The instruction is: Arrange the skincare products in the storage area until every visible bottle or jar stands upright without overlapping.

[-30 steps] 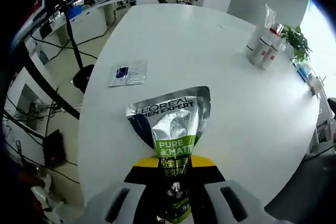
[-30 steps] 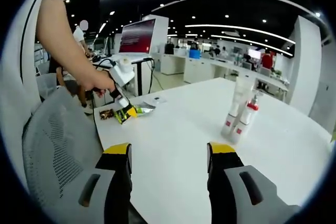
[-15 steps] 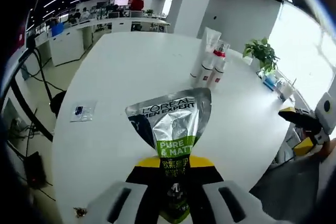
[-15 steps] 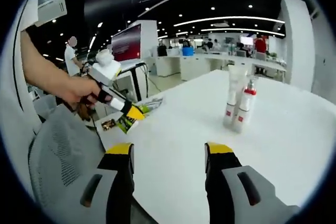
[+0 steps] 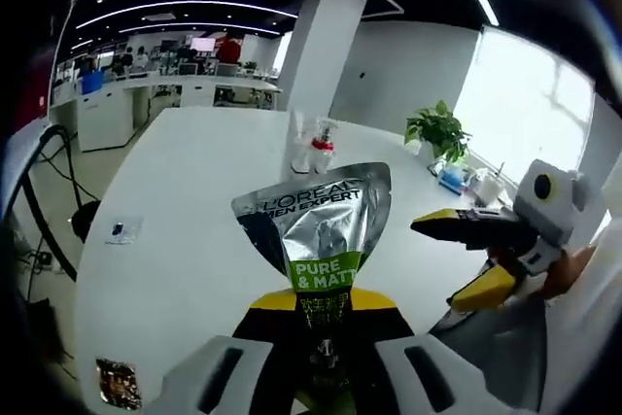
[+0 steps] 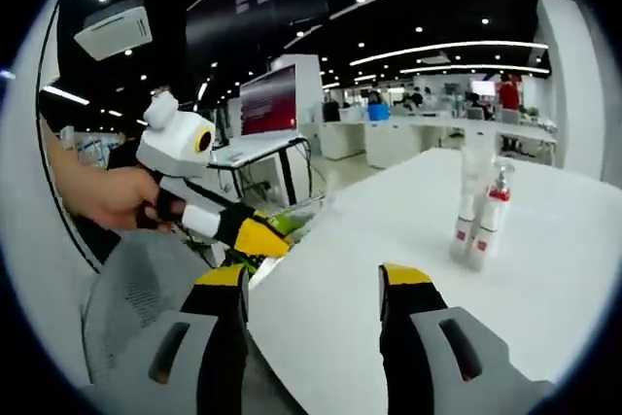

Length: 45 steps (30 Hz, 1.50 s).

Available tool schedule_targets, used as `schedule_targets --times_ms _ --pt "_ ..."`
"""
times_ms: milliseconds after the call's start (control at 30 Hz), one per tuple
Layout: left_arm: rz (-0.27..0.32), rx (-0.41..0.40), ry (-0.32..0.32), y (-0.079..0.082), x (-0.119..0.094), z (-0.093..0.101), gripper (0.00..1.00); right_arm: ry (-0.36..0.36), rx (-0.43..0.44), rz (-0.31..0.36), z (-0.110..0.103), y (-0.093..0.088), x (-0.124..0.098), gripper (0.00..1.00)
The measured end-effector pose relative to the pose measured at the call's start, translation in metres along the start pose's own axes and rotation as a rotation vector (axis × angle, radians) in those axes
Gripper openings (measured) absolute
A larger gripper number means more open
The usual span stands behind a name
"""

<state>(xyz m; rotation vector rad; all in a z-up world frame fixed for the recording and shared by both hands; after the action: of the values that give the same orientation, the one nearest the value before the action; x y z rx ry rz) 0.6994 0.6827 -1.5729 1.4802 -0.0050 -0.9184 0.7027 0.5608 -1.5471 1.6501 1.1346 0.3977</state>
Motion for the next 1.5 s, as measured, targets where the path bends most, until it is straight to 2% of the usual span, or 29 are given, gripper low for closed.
schedule_targets --times_ms 100,167,233,333,567,667,733,767,933,1067,1167,1300,1500 --pt "0.051 -0.023 -0.035 0.003 -0.004 0.013 0.16 0.048 0.155 0.021 -0.005 0.007 0.002 0.5" --pt "0.057 -0.023 -0.053 0.003 -0.006 0.021 0.16 0.074 0.259 0.046 -0.007 0.011 0.003 0.49" --pt "0.065 -0.018 -0.06 0.003 -0.006 0.028 0.16 0.089 0.34 0.068 -0.008 0.015 0.003 0.47" --pt "0.079 -0.022 -0.084 0.004 -0.005 0.038 0.16 0.104 0.427 0.067 -0.008 0.015 0.004 0.44" --pt "0.076 0.027 -0.104 0.005 -0.004 0.056 0.16 0.11 0.481 0.062 -0.011 0.016 0.006 0.34" --pt "0.063 0.046 -0.094 0.004 -0.004 0.059 0.16 0.103 0.519 0.043 -0.009 0.013 0.01 0.23" --pt "0.051 0.069 -0.075 0.003 -0.004 0.059 0.16 0.128 0.55 0.035 -0.013 0.013 0.011 0.15" --pt "0.044 0.078 -0.065 0.003 -0.004 0.057 0.16 0.132 0.579 0.03 -0.014 0.013 0.012 0.15" --pt "0.05 0.104 -0.044 0.006 -0.007 0.055 0.18 0.137 0.55 0.032 -0.015 0.017 0.013 0.12" --pt "0.059 0.121 -0.026 0.008 -0.011 0.051 0.19 0.169 0.533 0.024 -0.02 0.022 0.016 0.09" --pt "0.061 0.113 -0.02 0.008 -0.013 0.047 0.26 0.19 0.525 0.014 -0.021 0.025 0.018 0.08" --pt "0.073 0.083 -0.016 0.006 -0.019 0.039 0.37 0.208 0.535 0.003 -0.018 0.028 0.022 0.07" --pt "0.122 -0.033 -0.038 0.007 -0.028 0.027 0.45 0.248 0.521 -0.009 -0.016 0.037 0.026 0.06"
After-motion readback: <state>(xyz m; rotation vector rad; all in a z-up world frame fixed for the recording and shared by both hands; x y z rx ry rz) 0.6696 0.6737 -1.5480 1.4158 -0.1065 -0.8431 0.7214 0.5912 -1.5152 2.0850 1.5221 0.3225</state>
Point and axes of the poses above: the point that each gripper's makers call its tool centre point, and the gripper's own axes: x roughly forward along the fingers, z roughly to its right, y roughly out of its top, the point moved 4 cm from there along -x, roughly backward along the fingers, and after that the axes turned 13 degrees about x, right-handed, at the moved point
